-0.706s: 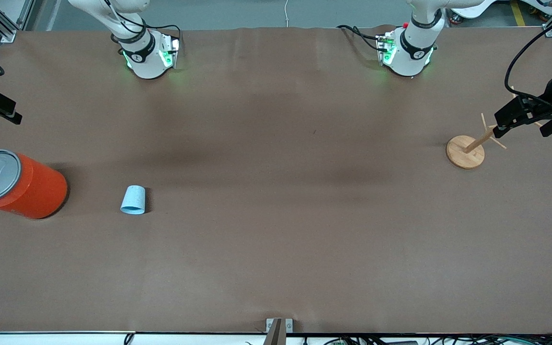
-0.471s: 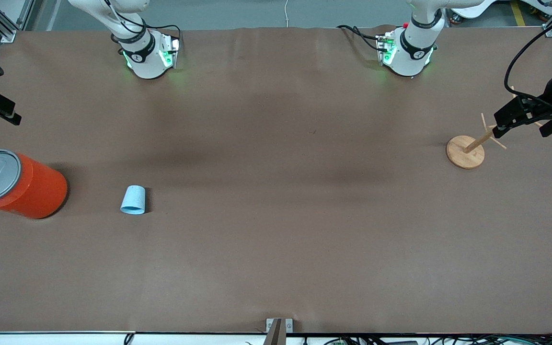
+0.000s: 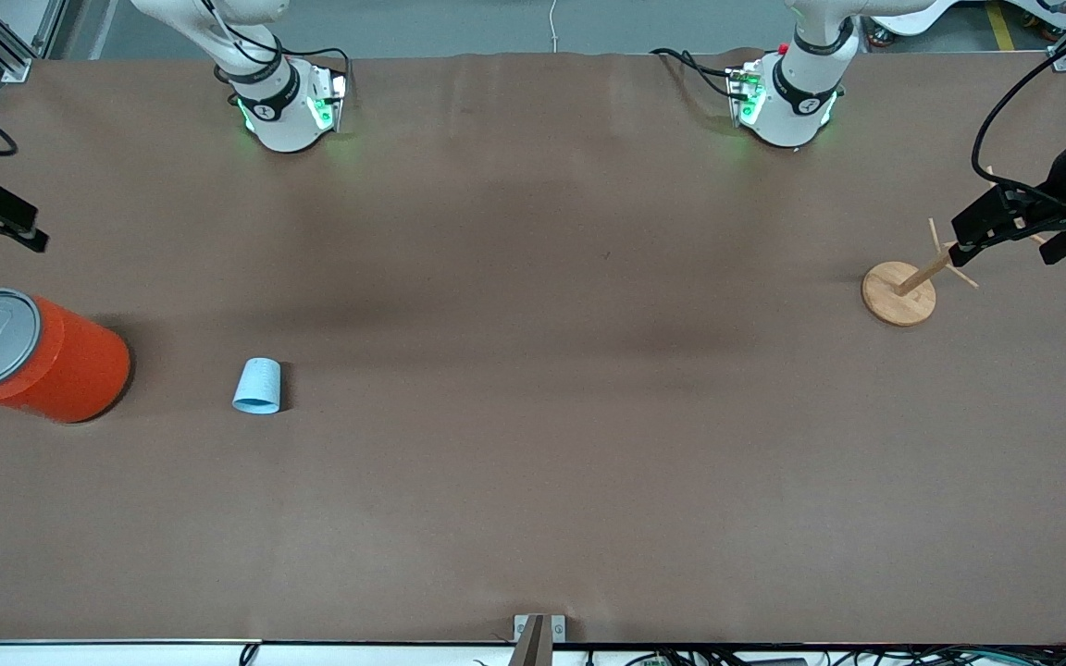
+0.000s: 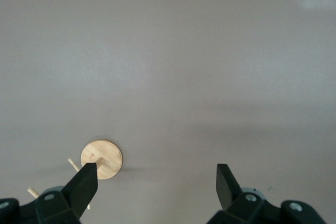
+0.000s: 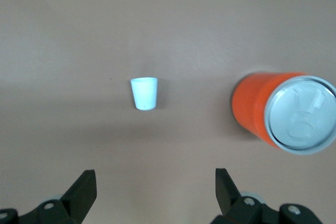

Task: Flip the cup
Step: 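Reach the right gripper down to the light blue cup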

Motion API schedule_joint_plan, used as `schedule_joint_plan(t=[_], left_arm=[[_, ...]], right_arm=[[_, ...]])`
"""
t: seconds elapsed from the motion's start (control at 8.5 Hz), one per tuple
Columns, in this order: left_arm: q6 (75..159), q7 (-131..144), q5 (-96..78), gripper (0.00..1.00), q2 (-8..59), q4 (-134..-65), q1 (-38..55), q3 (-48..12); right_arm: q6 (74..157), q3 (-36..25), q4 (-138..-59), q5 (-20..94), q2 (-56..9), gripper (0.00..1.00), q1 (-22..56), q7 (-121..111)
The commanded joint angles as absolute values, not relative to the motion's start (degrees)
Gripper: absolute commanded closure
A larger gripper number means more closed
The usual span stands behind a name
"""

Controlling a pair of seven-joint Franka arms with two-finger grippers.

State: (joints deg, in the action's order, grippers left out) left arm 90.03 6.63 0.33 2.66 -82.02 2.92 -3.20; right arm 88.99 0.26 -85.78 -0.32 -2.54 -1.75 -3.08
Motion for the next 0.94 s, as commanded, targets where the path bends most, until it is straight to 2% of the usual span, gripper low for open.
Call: schedule_joint_plan(t=[0.0,0.24,0.47,0.82], left_arm=[[89.9,7.1,0.4,0.0,2.8,-81.7,2.6,-3.6],[90.1,6.8,0.4,0.0,2.8,-81.7,2.6,-3.7],[90.1,6.8,0.4,0.0,2.9,-81.7,2.6,-3.6],[90.1,6.5,0.4,0.0,2.8,-81.7,2.3,-3.6]], right_arm=[[98.3,0.3,-91.3,-0.8,-7.3,0.0,1.8,-2.5],[116.0,0.3,-105.6,-0.8,-7.7,0.0,2.5,-2.6],[124.7,0.4,-112.2,-0.6,-10.2,0.0,3.1,-2.8],[140.9,0.4,-117.4,-0.6,-18.9,0.0,4.2,-4.2]])
